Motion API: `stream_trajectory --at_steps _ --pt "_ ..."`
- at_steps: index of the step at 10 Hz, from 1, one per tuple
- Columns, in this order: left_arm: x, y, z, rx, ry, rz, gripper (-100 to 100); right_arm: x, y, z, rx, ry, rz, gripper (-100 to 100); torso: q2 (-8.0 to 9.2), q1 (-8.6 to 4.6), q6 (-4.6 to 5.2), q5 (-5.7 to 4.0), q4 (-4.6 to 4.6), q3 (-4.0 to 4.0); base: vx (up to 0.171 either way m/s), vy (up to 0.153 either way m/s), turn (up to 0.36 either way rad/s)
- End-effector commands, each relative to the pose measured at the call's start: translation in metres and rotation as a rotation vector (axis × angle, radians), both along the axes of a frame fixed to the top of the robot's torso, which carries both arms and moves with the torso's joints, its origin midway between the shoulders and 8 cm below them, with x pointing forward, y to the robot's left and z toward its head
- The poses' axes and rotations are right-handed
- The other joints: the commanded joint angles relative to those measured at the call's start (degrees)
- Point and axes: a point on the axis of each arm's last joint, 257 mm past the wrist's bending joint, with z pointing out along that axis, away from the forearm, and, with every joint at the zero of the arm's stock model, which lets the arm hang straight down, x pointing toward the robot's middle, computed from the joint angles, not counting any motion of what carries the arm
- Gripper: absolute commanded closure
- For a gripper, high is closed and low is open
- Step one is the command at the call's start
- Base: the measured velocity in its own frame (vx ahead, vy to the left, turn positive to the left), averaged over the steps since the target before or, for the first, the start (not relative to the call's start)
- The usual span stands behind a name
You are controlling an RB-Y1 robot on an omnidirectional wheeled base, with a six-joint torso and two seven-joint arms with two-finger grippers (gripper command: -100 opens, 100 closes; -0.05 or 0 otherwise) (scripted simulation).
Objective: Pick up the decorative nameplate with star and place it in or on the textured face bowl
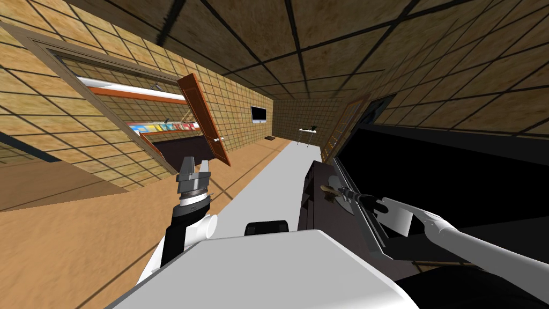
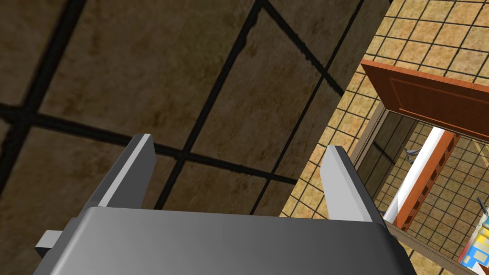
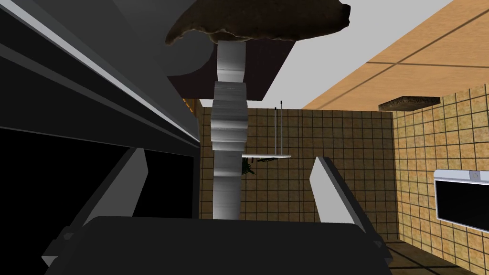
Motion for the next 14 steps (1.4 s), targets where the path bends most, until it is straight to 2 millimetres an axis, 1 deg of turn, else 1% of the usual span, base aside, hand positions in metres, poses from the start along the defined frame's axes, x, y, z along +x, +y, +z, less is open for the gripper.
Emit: stream_trajectory --at_steps 1,3,4,5,9,13,14 --pt "0.000 0.000 0.000 0.000 0.000 0.000 0 0.000 0.000 0.000 0.000 0.000 0.000 -100 0.00 0.00 0.00 0.00 0.00 0.00 0.000 0.000 0.000" --pt "0.000 0.000 0.000 0.000 0.000 0.000 0 0.000 0.000 0.000 0.000 0.000 0.000 -100 0.00 0.00 0.00 0.00 0.00 0.00 0.000 0.000 0.000" --pt "0.000 0.000 0.000 0.000 0.000 0.000 0 0.000 0.000 0.000 0.000 0.000 0.000 0 0.00 0.00 0.00 0.00 0.00 0.00 0.000 0.000 0.000" --pt "0.000 0.000 0.000 0.000 0.000 0.000 0 0.011 0.004 0.016 -0.004 -0.007 0.013 -100 0.00 0.00 0.00 0.00 0.00 0.00 -0.009 0.000 -0.097" --pt "0.000 0.000 0.000 0.000 0.000 0.000 0 0.032 0.015 0.044 -0.010 -0.016 0.040 -100 0.06 0.03 0.01 0.02 0.02 0.03 -0.014 0.001 -0.079" --pt "0.000 0.000 0.000 0.000 0.000 0.000 0 0.050 0.031 0.069 -0.013 -0.017 0.071 -100 0.04 0.03 0.00 0.01 0.01 0.03 -0.012 -0.001 -0.068" --pt "0.000 0.000 0.000 0.000 0.000 0.000 0 0.048 0.028 0.066 -0.014 -0.017 0.066 -100 0.04 0.03 0.01 0.01 0.01 0.03 -0.005 0.001 -0.012"
